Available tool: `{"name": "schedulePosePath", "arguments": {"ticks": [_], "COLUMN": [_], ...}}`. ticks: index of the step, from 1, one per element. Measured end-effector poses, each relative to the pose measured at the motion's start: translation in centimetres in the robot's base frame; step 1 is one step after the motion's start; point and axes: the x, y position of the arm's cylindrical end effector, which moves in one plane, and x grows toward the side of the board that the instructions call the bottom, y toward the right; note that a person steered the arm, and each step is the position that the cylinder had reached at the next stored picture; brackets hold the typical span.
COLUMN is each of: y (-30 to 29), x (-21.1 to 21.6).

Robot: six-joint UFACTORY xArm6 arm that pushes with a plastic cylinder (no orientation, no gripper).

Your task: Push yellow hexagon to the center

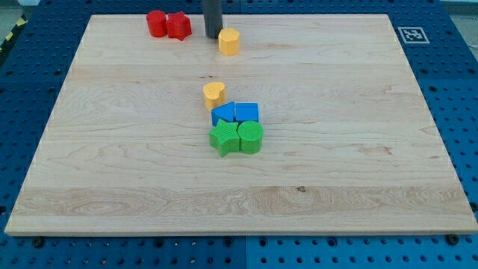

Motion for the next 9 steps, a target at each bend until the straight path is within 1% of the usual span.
{"name": "schedulePosePath", "arguments": {"ticks": [1, 2, 3, 5, 6, 9], "y": [1.9, 1.9, 1.7, 2.5, 2.5, 5.3], "x": [1.0, 2.6, 2.6, 4.5, 4.5, 9.1]}}
